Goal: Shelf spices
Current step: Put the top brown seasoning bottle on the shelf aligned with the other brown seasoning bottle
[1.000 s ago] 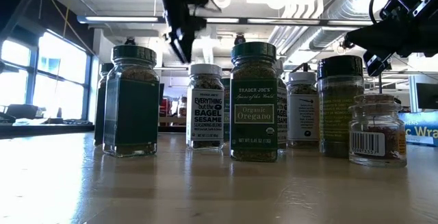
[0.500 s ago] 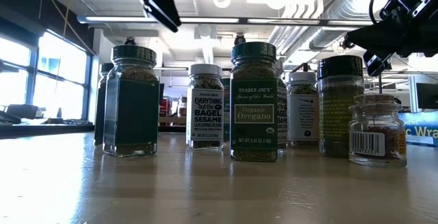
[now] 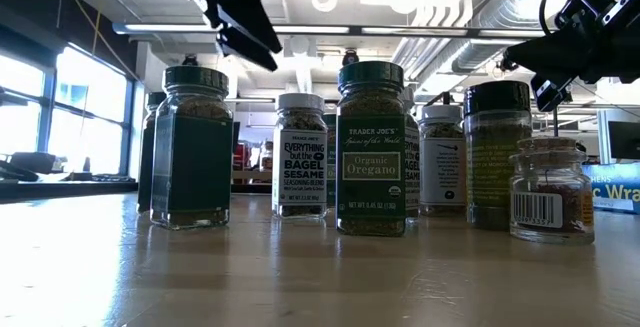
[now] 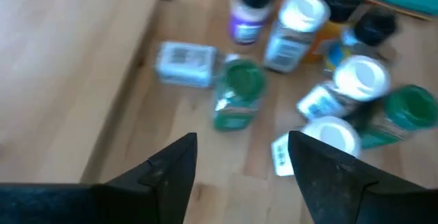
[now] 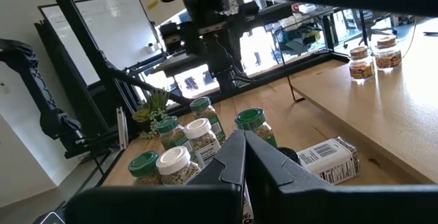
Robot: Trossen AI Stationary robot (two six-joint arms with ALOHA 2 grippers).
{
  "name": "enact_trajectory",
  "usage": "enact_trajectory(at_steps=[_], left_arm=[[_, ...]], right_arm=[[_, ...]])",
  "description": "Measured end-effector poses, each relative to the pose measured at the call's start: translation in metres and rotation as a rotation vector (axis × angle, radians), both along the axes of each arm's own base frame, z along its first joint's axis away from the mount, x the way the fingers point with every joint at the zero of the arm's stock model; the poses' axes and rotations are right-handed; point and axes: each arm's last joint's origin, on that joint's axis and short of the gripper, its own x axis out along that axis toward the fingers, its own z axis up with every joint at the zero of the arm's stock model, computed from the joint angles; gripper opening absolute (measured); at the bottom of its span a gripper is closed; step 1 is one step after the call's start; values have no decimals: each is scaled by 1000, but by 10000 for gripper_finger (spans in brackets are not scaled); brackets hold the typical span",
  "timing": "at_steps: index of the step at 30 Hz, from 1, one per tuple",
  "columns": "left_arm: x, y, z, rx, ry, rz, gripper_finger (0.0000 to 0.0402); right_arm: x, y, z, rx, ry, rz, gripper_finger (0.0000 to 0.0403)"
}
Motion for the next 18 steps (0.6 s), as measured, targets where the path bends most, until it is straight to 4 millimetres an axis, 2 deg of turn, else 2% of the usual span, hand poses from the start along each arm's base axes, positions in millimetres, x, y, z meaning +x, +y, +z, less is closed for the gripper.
enact_trajectory(at_steps=[7, 12, 15, 18], left_arm=[[16, -19, -5, 30, -27, -204, 282], [25, -34, -19, 39, 16, -291, 309], [26, -42, -23, 6, 30, -241, 312], [25, -47, -15, -46, 51, -98, 312]], right_arm=[[0, 0, 0, 0, 0, 0, 0], [0, 0, 0, 0, 0, 0, 0], [0, 0, 0, 0, 0, 0, 0], [0, 0, 0, 0, 0, 0, 0]])
